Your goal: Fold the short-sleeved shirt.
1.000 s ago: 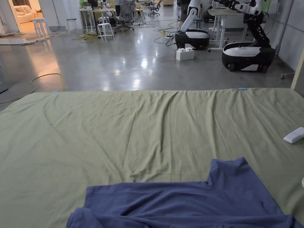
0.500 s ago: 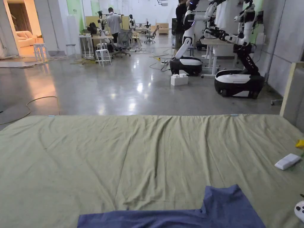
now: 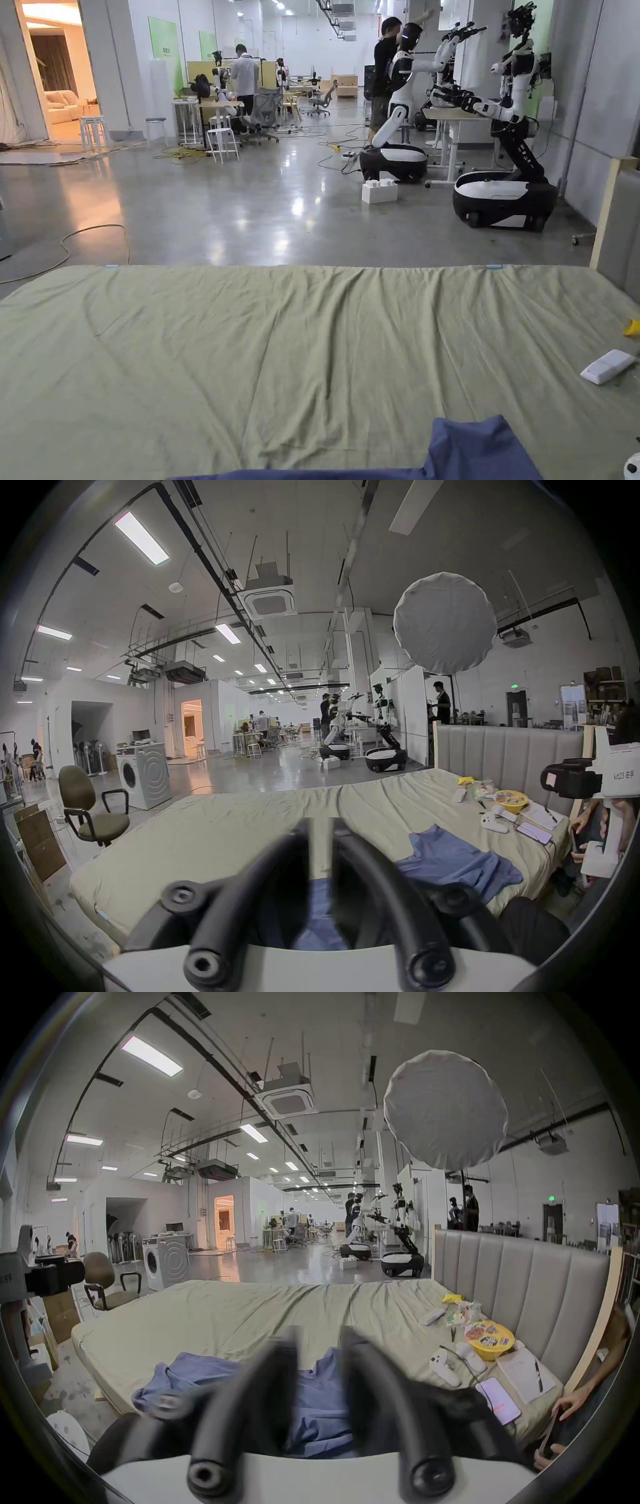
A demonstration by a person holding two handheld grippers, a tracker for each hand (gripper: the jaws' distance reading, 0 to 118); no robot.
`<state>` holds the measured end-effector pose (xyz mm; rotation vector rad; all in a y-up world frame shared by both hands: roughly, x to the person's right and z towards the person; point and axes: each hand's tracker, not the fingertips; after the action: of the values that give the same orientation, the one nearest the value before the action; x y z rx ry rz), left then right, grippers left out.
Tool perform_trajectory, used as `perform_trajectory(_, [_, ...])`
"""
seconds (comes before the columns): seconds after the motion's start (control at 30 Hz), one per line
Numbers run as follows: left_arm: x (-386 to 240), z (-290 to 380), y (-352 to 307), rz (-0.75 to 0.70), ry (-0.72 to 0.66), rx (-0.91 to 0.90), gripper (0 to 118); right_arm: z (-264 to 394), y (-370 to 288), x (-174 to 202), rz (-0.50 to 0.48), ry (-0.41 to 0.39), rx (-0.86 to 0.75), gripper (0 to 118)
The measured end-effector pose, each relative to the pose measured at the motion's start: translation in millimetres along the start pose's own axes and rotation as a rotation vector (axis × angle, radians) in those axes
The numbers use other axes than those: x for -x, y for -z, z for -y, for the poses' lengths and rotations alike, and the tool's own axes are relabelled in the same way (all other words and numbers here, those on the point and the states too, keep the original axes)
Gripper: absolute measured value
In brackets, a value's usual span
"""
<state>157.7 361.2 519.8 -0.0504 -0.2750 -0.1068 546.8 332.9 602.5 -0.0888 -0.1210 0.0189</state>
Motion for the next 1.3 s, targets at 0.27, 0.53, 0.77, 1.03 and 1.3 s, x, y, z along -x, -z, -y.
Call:
perform_trajectory(0.27, [-5, 3, -2, 0.029, 0.020, 0.031, 1, 6, 7, 9, -0.013, -0.018, 0.069, 1])
perform_trajectory(0.53, [10, 4, 5, 0.020, -0.052, 0.067, 1, 7, 12, 4, -0.026, -0.009, 0.055, 1])
perform_trajectory(0.77, [26, 18, 31, 0.019, -0.106, 0.146, 1, 12, 24, 0, -0.021, 0.031, 0.100, 1])
perform_trajectory(1.03, [74, 87, 182, 0.136, -0.329, 0.442, 73, 39, 45, -7, -0.023, 0.084, 0.199, 1])
perform_trajectory(1.3, [93, 186, 364, -0.001, -0.208, 0.824, 76, 68, 67, -31, 0.007, 0.166, 0.354, 1])
